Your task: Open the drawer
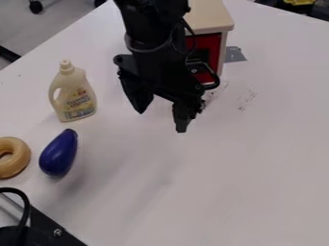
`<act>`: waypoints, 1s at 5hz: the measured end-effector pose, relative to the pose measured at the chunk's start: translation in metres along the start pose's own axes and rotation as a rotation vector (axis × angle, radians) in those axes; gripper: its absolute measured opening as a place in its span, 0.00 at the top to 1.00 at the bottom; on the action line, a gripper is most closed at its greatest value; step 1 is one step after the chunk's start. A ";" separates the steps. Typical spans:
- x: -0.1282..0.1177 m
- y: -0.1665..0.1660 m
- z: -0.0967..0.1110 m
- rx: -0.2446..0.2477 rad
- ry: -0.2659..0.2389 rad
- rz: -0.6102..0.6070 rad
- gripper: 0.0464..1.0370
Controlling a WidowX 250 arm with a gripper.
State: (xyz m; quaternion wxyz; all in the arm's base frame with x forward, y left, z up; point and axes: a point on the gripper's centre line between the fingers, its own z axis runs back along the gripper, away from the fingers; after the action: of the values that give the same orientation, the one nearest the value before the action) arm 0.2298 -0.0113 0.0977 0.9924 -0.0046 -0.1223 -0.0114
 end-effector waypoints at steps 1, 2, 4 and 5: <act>-0.003 0.000 -0.003 0.000 0.015 0.002 0.04; -0.009 0.013 -0.010 -0.017 0.006 -0.098 0.04; -0.004 0.030 0.000 -0.001 -0.098 -0.321 0.04; 0.001 0.037 -0.006 -0.013 -0.096 -0.411 0.04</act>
State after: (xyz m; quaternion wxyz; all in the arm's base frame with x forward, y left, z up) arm 0.2327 0.0257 0.0917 0.9622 0.0133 -0.1677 -0.2142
